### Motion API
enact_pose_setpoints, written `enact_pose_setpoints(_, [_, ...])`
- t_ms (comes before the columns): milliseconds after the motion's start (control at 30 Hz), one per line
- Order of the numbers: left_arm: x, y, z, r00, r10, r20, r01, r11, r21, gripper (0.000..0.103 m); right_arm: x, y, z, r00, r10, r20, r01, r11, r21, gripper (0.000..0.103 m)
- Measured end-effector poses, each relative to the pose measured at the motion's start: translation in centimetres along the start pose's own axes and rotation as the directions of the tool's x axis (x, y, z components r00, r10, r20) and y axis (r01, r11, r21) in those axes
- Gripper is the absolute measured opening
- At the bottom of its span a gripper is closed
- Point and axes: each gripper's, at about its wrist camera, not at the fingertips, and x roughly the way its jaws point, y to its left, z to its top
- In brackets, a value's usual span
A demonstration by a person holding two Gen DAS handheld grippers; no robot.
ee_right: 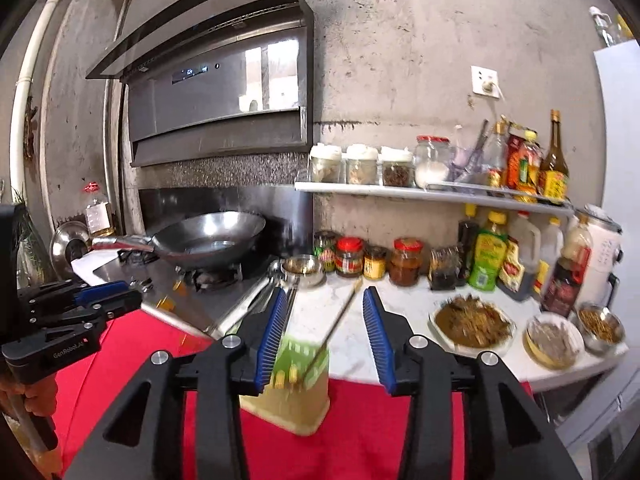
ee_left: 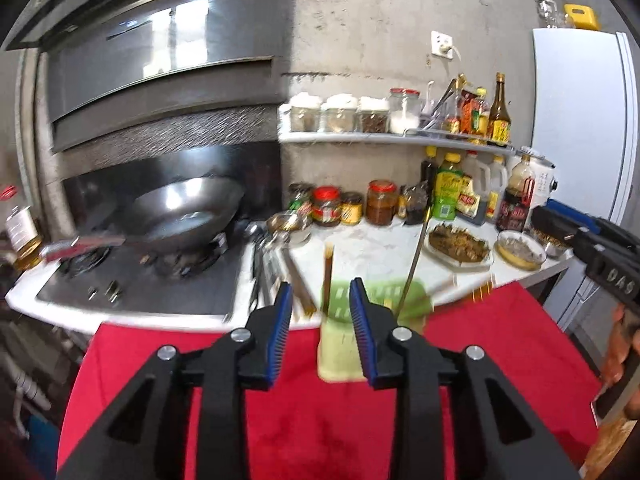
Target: Organize utensils
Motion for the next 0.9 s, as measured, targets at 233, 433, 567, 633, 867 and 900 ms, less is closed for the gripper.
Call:
enact_pose_setpoints(233, [-4.4, -0.1, -8.3, 0.991, 0.069, -0.113, -0.074, 0.996, -0.042, 0.043, -6.1, 1.8, -8.2, 0.992, -0.013, -0.124, 0.015, 1.000, 0.016, 0.066])
enact_pose_setpoints(433, [-7.1, -0.8, -14.1, 0.979, 0.095, -0.182, -0.104, 0.994, -0.039, 0.057, -9.5, 3.0, -13.3, 0.975, -0.011, -0.222, 0.026, 0.997, 0.068, 0.083])
enact_pose_setpoints(567, [-8.3, -1.6, -15.9, 0.972, 0.102, -0.211, -0.109, 0.994, -0.023, 0.067, -11.5, 4.1, -14.5, 0.970, -0.032, -0.239, 0.039, 0.999, 0.023, 0.087])
enact_pose_setpoints(633, [-9.0, -1.8, -16.5, 0.969, 0.117, -0.216, -0.122, 0.992, -0.013, 0.074, -12.7, 4.3, -14.7, 0.971, -0.051, -0.233, 0.055, 0.998, 0.009, 0.089])
enact_pose_setpoints(867, [-11.1, -1.9, -16.4, 0.966, 0.168, -0.195, -0.169, 0.986, 0.012, 0.092, -14.8, 3.0, -14.7, 0.962, -0.098, -0.254, 0.108, 0.994, 0.028, 0.092])
enact_pose_setpoints(900, [-11.4, -2.0, -16.2, 0.966, 0.174, -0.192, -0.175, 0.984, 0.012, 0.095, -15.2, 2.7, -14.6, 0.961, -0.113, -0.254, 0.124, 0.992, 0.029, 0.093])
